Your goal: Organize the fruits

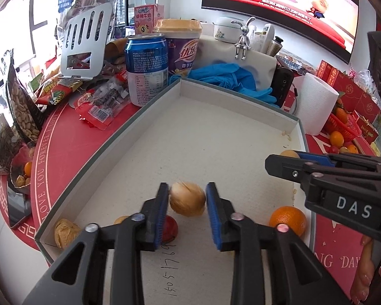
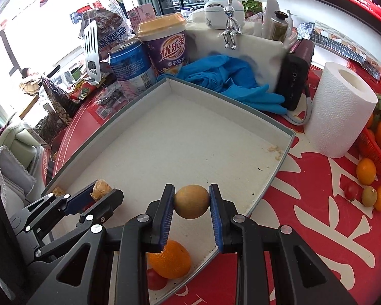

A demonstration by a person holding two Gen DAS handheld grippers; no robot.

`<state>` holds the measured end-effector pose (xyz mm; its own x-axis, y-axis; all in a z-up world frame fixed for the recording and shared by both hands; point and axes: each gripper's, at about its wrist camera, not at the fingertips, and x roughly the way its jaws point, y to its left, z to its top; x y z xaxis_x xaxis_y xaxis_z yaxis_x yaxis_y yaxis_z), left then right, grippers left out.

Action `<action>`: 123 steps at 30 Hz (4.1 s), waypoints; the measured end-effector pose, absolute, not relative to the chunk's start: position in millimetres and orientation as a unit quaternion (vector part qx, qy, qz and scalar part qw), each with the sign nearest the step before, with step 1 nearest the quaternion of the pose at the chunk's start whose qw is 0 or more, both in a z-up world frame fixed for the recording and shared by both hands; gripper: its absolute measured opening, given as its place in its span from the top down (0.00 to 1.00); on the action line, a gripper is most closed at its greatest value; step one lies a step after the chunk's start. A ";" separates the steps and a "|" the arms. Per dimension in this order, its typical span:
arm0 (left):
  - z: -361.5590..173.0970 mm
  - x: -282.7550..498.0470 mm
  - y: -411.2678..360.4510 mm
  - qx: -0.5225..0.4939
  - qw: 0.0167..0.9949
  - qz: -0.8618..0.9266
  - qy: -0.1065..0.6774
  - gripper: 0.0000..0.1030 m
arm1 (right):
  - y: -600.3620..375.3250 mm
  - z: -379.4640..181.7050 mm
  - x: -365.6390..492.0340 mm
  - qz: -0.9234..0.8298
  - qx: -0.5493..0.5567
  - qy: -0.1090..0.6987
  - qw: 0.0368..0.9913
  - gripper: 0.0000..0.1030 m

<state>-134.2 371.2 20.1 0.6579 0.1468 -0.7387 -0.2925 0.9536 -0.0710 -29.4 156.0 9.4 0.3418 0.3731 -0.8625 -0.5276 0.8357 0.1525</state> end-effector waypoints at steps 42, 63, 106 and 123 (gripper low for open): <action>1.8 -75.6 153.4 -0.002 0.893 0.011 0.449 0.06 | -130.1 4.0 -73.5 -0.032 -0.024 0.489 0.871 0.00; -0.6 -70.6 157.2 -0.010 0.889 0.010 0.457 0.00 | -128.0 3.3 -71.4 -0.033 -0.023 0.488 0.872 0.00; -0.4 -70.6 157.3 -0.010 0.890 0.011 0.457 0.00 | -128.9 4.4 -70.8 -0.033 -0.022 0.488 0.872 0.00; -0.3 -71.0 157.2 -0.008 0.890 0.008 0.457 0.00 | -126.6 3.6 -69.8 -0.031 -0.024 0.490 0.871 0.00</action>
<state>-71.0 157.2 -0.3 0.5827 0.0077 -0.8127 -0.0224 0.9997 -0.0065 -69.8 -126.6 3.6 0.5188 -0.0779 -0.8514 0.0308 0.9969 -0.0725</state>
